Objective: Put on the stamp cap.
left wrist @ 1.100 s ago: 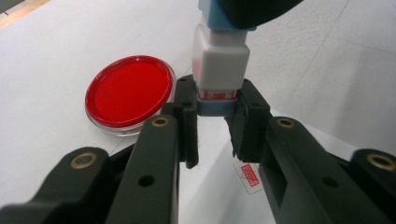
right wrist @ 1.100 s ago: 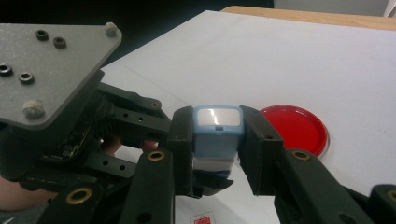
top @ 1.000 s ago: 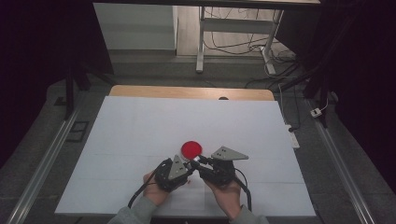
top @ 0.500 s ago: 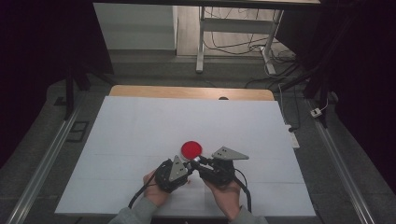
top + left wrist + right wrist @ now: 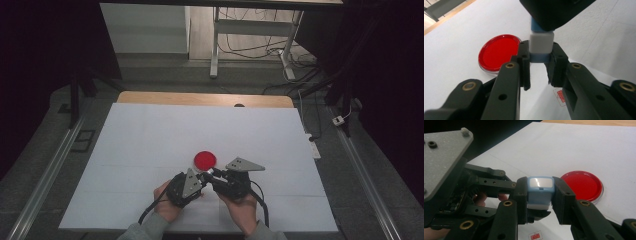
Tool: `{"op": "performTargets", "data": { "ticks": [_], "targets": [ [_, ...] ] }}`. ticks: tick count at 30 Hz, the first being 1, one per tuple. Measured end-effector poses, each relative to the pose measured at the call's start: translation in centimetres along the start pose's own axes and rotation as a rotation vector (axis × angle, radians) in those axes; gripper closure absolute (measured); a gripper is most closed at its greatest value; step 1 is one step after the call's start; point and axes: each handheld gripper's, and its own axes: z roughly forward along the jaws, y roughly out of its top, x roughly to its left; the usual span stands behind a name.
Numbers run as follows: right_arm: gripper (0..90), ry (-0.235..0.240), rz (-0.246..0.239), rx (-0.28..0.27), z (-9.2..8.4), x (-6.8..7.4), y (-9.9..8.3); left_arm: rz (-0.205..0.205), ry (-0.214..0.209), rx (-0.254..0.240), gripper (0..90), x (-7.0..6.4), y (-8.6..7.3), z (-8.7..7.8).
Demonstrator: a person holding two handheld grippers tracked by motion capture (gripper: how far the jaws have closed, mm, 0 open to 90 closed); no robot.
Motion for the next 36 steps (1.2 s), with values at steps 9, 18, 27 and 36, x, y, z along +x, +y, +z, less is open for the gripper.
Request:
{"op": "performTargets", "data": {
  "ticks": [9, 18, 27, 36],
  "targets": [
    [67.1, 0.026, 0.044, 0.002, -0.1, -0.5, -0.1, 0.011, 0.011, -0.008, 74.2, -0.2, -0.1, -0.1],
    [67.0, 0.024, 0.022, 0.001, -0.2, -0.5, 0.2, 0.000, -0.002, -0.004, 73.9, 0.1, -0.2, 0.1],
    [66.9, 0.017, -0.029, -0.004, -0.1, -0.3, 0.1, -0.018, -0.018, -0.002, 72.4, 0.3, -0.3, 0.2],
    [66.9, 0.024, -0.053, -0.011, -0.2, -0.3, 0.1, -0.065, -0.049, 0.001, 61.4, 0.9, -0.4, 0.2]
  ]
}}
